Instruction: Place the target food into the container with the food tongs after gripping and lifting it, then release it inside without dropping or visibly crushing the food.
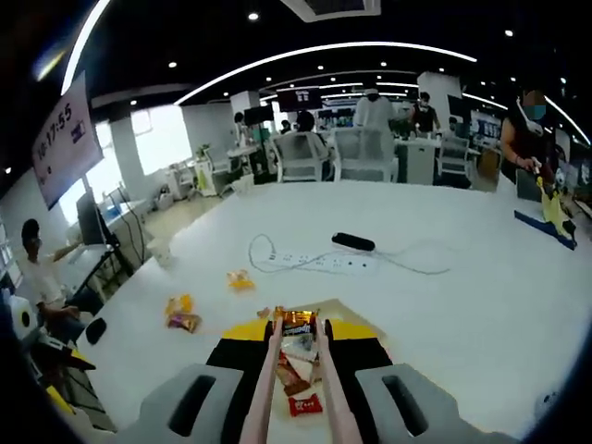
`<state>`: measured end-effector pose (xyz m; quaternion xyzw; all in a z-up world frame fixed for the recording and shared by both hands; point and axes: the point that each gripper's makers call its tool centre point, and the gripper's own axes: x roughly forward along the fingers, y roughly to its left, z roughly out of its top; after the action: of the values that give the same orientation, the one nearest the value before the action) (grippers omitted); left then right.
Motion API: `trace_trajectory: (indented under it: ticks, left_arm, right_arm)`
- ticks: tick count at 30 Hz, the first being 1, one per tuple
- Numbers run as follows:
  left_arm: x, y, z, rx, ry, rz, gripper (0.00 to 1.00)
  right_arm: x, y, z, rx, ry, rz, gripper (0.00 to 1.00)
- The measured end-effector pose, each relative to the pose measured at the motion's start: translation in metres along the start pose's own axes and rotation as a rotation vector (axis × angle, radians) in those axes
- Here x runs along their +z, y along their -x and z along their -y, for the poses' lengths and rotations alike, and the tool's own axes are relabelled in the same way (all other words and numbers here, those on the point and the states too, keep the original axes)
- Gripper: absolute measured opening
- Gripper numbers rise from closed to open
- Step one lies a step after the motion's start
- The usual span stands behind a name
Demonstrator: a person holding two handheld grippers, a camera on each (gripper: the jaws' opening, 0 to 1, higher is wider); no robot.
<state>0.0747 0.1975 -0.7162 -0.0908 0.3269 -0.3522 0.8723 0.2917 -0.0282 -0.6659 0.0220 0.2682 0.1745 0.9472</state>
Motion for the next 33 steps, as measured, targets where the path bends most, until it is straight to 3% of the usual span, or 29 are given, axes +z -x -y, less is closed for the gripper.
trace_trajectory:
  ticks: [19,33]
  left_arm:
    - [-0.003,0.005,0.0,0.019,0.013,0.015,0.7]
    - [-0.016,0.01,0.006,0.032,0.029,0.007,0.7]
  right_arm:
    - [-0.002,0.001,0.0,0.001,-0.006,-0.002,0.22]
    - [-0.009,0.004,0.002,0.001,-0.007,-0.007,0.23]
